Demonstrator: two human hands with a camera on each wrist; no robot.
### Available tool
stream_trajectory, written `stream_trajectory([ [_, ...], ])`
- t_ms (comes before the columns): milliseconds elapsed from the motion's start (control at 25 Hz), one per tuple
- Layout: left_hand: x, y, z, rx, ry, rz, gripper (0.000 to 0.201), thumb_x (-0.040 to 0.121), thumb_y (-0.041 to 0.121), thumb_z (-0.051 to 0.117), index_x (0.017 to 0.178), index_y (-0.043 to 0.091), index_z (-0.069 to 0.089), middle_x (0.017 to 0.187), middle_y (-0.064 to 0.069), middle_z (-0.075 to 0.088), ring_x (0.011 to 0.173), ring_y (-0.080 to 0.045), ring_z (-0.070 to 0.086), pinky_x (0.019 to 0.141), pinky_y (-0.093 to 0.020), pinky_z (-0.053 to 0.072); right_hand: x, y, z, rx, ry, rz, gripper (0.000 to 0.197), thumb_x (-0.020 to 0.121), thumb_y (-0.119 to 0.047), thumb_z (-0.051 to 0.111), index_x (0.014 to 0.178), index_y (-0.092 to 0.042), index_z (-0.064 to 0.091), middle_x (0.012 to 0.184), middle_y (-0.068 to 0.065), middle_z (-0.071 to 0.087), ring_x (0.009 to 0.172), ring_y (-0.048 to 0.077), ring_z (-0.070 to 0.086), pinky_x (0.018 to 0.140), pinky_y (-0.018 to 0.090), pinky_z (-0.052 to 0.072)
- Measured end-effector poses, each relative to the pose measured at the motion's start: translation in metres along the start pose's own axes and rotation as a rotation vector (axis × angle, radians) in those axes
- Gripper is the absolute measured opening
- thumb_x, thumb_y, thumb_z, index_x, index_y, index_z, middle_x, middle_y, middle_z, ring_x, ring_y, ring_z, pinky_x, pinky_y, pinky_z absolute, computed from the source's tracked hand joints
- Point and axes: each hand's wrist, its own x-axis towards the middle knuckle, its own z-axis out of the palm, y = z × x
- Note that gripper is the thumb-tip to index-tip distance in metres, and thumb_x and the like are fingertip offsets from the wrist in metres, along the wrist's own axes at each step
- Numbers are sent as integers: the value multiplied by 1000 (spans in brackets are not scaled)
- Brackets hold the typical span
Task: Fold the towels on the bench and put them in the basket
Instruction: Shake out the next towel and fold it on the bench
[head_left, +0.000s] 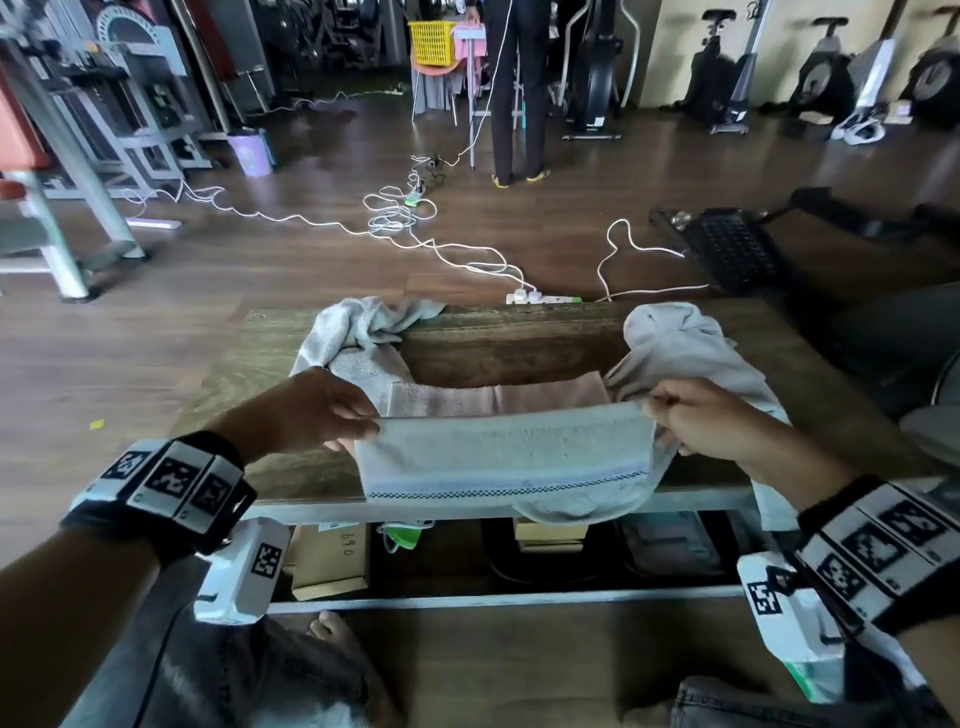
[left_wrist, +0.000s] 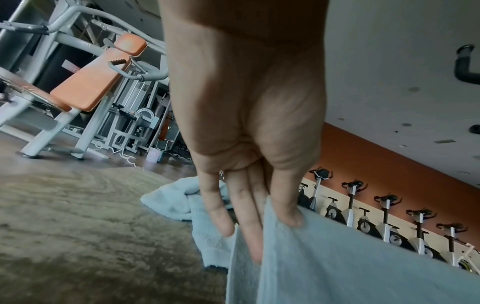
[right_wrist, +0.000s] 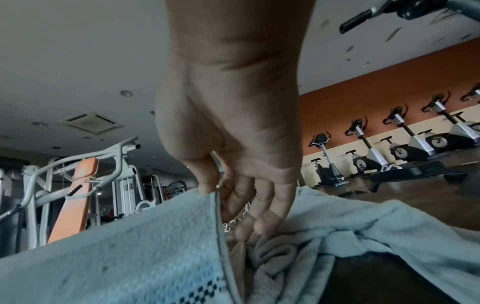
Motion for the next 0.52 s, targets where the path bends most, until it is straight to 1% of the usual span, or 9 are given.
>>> stream_trajectory([
  [40, 12, -3, 1, -20, 59, -15, 5, 82, 12, 77, 84, 16, 77, 74, 3, 76, 71, -18, 74, 68, -30, 61, 10, -2, 1, -19, 37, -17, 21, 103, -19, 48, 89, -14, 62, 87, 4, 66, 79, 15, 64, 61, 25, 44],
  [80, 24, -5, 3, -15, 117, -21, 5, 82, 11, 78, 82, 16, 77, 70, 3, 75, 68, -19, 73, 67, -31, 61, 20, -4, 2, -38, 67, -27, 22, 103, -20, 48, 88, -13, 62, 85, 5, 65, 78, 16, 62, 62, 26, 44],
  [120, 37, -8, 5, 13, 162, -19, 5, 81, 12, 78, 80, 17, 76, 67, 5, 73, 65, -19, 72, 66, -30, 60, 32, -5, 5, -58, 96, -40, 22, 103, -22, 49, 89, -12, 62, 83, 5, 64, 78, 16, 60, 64, 28, 44],
  [160, 50, -8, 7, 65, 193, -12, 3, 82, 14, 77, 80, 16, 76, 67, 7, 71, 64, -17, 69, 65, -25, 57, 45, -6, 7, -76, 125, -46, 22, 103, -22, 49, 90, -12, 63, 82, 5, 63, 78, 16, 59, 66, 30, 44],
  [240, 75, -9, 14, 200, 247, -2, 2, 83, 20, 76, 82, 18, 76, 73, 7, 67, 63, -7, 60, 59, -12, 44, 74, -3, 14, -121, 188, -42, 20, 101, -24, 50, 95, -11, 64, 86, 6, 65, 85, 19, 61, 74, 34, 48],
  [280, 86, -10, 17, 235, 260, -10, 4, 84, 23, 75, 79, 23, 74, 74, 8, 65, 62, 0, 54, 57, -9, 40, 88, -2, 18, -154, 216, -35, 19, 100, -25, 51, 96, -12, 63, 87, 5, 66, 87, 21, 62, 77, 35, 49],
  [360, 104, -13, 24, 234, 269, -21, 19, 83, 22, 74, 69, 31, 67, 72, 12, 63, 61, 7, 50, 59, -9, 43, 114, 1, 25, -235, 260, -14, 17, 97, -31, 52, 91, -18, 61, 86, 3, 66, 88, 23, 63, 80, 39, 54],
  [400, 109, -14, 29, 205, 270, -28, 21, 83, 20, 74, 67, 31, 65, 72, 13, 64, 62, 7, 50, 58, -8, 42, 121, 2, 30, -261, 264, -1, 17, 96, -33, 52, 89, -20, 60, 85, 2, 65, 87, 24, 63, 80, 41, 55],
  [520, 126, -24, 42, 149, 268, -35, 16, 82, 13, 74, 70, 23, 69, 70, 18, 62, 63, 9, 51, 53, -7, 35, 146, 9, 45, -322, 247, 0, 13, 94, -33, 54, 89, -22, 57, 84, 2, 64, 84, 25, 63, 78, 43, 57],
])
